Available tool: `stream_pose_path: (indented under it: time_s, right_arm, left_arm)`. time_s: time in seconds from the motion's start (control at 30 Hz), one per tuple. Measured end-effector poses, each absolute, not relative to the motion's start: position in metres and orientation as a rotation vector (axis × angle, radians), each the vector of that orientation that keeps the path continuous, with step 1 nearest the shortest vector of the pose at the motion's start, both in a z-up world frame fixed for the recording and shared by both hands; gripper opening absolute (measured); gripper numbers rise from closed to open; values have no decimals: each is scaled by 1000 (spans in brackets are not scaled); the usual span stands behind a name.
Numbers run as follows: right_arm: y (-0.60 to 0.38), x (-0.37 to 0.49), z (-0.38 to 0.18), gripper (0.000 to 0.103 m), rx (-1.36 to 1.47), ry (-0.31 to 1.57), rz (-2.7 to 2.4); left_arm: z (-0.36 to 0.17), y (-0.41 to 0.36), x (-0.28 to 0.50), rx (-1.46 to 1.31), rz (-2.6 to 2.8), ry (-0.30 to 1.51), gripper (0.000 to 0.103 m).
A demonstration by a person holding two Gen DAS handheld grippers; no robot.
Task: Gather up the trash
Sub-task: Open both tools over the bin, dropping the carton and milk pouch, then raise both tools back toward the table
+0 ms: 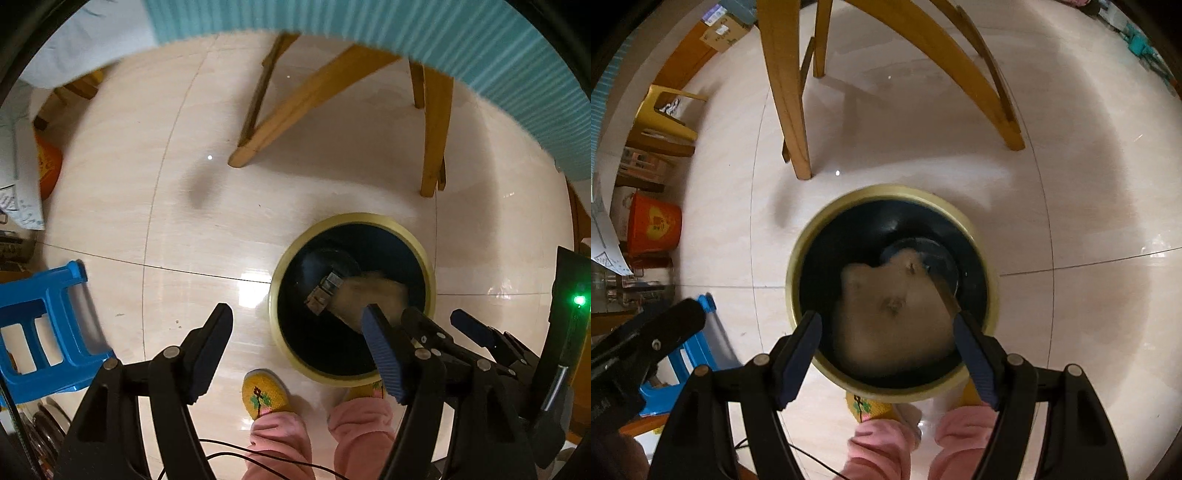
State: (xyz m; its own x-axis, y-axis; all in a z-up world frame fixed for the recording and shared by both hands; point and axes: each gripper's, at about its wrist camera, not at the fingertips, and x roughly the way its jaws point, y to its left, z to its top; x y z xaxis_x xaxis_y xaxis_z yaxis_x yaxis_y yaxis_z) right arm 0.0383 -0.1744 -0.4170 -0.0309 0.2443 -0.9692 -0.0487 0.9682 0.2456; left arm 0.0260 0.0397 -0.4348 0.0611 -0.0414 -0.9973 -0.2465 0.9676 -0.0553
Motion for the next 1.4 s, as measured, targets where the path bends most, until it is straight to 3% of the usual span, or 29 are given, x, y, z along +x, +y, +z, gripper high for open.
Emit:
stream_pose_path:
  time_s: [0.27,1.1,1.4]
  right_arm:
    - [-164,34,-364,75,72,1455,270]
    - [-180,7,-36,75,73,1186,207]
    - [-191,4,53,75,69,1035,145]
  left_arm:
    - [-367,39,16,-230,170,1457,71]
    - [-30,35,4,-92,-13,1167,71]
    - [43,30,17,-51,-69,1033,71]
